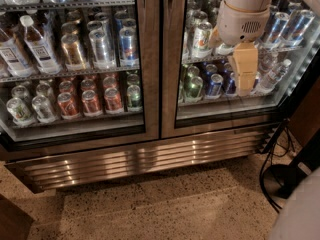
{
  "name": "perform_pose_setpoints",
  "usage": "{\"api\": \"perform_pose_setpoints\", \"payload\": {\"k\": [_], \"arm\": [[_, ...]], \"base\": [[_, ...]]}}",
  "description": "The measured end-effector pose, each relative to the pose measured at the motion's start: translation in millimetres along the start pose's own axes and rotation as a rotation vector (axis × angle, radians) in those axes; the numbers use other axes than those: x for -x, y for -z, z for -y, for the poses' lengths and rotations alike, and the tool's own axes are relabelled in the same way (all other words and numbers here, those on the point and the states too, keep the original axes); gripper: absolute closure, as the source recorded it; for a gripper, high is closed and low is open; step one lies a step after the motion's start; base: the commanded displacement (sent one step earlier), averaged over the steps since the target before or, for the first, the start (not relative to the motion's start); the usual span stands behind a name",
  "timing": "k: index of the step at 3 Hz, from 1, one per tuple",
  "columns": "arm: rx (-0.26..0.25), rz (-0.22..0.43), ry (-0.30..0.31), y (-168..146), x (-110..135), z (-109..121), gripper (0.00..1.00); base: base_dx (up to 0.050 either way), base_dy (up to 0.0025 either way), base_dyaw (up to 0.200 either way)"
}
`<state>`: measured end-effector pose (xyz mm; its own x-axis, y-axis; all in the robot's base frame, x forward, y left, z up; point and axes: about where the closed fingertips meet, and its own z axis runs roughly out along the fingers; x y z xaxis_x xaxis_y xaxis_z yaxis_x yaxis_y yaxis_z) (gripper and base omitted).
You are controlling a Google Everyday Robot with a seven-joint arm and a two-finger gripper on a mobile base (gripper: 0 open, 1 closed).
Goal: Open right fridge door
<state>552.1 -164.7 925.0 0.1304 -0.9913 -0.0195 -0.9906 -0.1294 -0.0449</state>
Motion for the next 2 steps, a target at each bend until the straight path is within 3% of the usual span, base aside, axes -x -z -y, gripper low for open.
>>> {"api": "perform_pose_setpoints", "payload": {"k": [1, 2], "arm": [[0.0, 0.0, 0.0, 0, 0, 0, 0.0], [-0.039, 0.043, 0.02, 2, 7, 14, 0.0]], "base": [[0.0, 0.0, 0.0], [0.0, 0.0, 0.0]]}}
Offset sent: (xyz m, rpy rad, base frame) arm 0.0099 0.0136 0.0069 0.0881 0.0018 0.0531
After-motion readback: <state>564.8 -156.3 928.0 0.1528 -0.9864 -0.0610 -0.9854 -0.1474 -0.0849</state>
